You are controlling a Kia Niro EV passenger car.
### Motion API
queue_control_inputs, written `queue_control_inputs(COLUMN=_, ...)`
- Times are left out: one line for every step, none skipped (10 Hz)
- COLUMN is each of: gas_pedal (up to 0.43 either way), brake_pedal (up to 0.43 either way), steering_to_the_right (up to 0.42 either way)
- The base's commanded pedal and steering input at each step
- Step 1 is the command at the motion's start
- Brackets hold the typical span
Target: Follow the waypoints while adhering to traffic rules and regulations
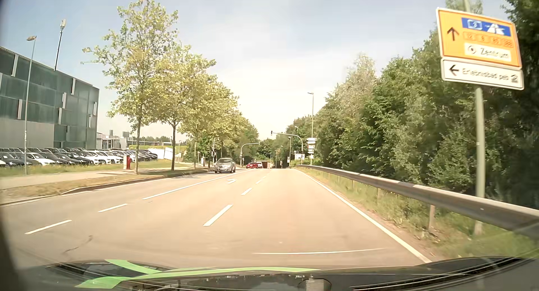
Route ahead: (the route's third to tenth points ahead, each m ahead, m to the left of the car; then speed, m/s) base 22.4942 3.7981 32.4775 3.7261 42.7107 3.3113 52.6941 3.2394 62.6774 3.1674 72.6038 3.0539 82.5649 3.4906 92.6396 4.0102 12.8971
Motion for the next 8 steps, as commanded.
queue_control_inputs(gas_pedal=0.02, brake_pedal=0.0, steering_to_the_right=0.0)
queue_control_inputs(gas_pedal=0.02, brake_pedal=0.0, steering_to_the_right=-0.001)
queue_control_inputs(gas_pedal=0.02, brake_pedal=0.0, steering_to_the_right=-0.001)
queue_control_inputs(gas_pedal=0.02, brake_pedal=0.0, steering_to_the_right=-0.001)
queue_control_inputs(gas_pedal=0.02, brake_pedal=0.0, steering_to_the_right=-0.002)
queue_control_inputs(gas_pedal=0.02, brake_pedal=0.0, steering_to_the_right=-0.003)
queue_control_inputs(gas_pedal=0.02, brake_pedal=0.0, steering_to_the_right=-0.003)
queue_control_inputs(gas_pedal=0.02, brake_pedal=0.0, steering_to_the_right=-0.003)
